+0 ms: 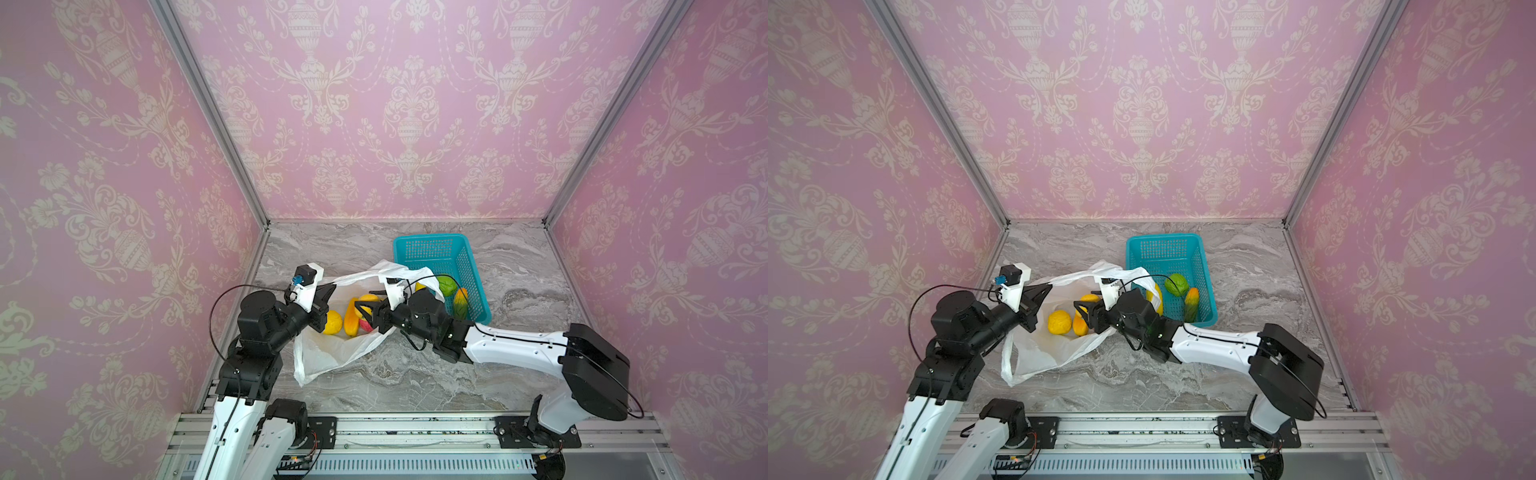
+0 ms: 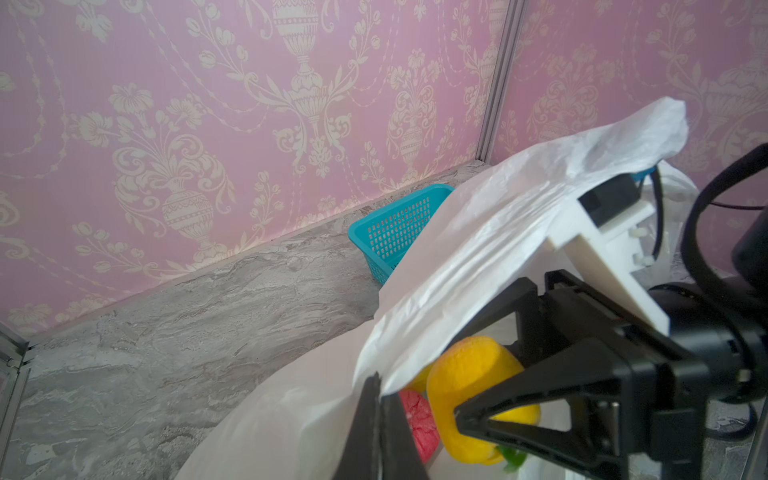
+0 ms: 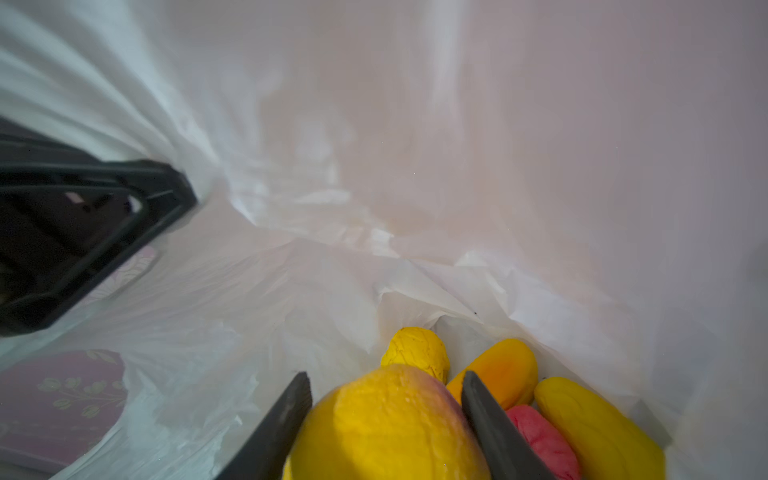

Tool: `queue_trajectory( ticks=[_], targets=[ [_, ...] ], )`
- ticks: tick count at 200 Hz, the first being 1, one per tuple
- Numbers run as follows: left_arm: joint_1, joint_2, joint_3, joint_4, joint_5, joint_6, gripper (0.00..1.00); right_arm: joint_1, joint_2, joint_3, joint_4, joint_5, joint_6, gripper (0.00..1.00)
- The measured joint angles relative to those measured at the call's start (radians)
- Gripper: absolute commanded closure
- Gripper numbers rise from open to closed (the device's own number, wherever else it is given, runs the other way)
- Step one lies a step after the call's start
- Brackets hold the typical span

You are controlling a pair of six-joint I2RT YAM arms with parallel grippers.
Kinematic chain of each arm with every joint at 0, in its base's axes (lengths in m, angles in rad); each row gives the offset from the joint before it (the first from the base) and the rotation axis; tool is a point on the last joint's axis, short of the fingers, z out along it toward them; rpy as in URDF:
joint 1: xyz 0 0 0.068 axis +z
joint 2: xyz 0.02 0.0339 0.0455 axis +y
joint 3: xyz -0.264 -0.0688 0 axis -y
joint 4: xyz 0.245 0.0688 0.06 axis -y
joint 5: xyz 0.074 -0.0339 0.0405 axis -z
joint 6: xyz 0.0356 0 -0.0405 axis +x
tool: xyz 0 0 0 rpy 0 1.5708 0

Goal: Untie the knot of the plastic bag and take out the fruit
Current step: 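Lift the yellow-pink mango up out of the bag with the right gripper, then carry the mango toward the teal basket with the right gripper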

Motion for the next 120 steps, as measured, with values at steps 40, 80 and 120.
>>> queue_trajectory(
  ticks=[40, 80, 120],
  targets=[
    [0.000, -0.003, 0.000, 0.000, 0.000, 0.000, 1.00, 0.026, 0.245, 0.108, -0.052, -0.019, 0.054, 0.82],
    [0.000, -0.002, 0.000, 0.000, -0.016, 0.000, 1.00, 0.089, 0.251, 0.108, -0.114, -0.029, 0.021, 0.83],
    [0.001, -0.002, 0.000, -0.001, -0.024, 0.000, 1.00, 0.193, 0.018, 0.088, -0.169, -0.037, -0.095, 0.84]
  ],
)
